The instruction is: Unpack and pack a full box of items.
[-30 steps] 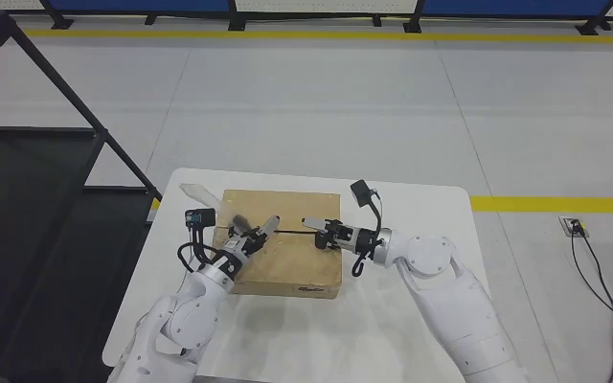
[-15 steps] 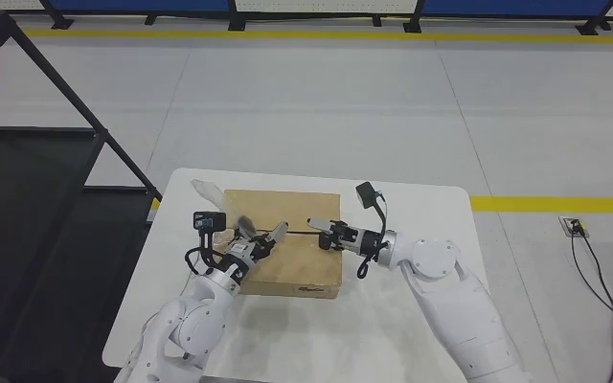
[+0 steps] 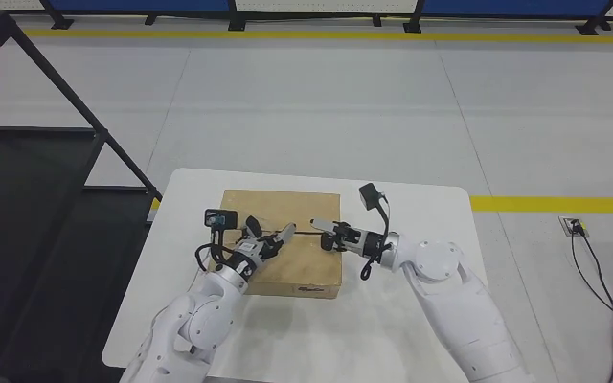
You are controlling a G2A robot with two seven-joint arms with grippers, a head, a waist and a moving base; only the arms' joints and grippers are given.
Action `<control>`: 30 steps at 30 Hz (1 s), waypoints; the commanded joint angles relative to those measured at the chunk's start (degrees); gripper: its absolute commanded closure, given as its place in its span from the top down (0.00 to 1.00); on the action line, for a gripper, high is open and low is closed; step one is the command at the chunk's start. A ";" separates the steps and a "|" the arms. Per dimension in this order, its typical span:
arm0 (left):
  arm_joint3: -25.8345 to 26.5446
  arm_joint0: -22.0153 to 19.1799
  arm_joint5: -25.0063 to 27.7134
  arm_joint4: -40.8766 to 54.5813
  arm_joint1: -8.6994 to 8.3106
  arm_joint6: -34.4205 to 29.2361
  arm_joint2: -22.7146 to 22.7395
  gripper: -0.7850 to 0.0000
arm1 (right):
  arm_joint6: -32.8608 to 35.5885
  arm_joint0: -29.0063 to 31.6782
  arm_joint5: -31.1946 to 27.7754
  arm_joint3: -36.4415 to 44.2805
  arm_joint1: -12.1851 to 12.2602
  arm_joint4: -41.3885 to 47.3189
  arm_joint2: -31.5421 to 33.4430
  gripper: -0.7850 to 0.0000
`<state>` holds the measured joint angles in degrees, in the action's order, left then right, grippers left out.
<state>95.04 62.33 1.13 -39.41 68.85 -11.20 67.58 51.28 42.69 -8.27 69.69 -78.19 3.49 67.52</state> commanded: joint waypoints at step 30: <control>1.83 2.04 -1.39 1.67 0.18 2.05 2.01 1.00 | -1.69 -0.76 -0.91 -1.95 0.75 0.86 -0.37 1.00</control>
<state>96.88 64.38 -0.27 -37.74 69.04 -9.16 69.59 49.54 41.92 -9.16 67.73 -77.44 4.32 67.15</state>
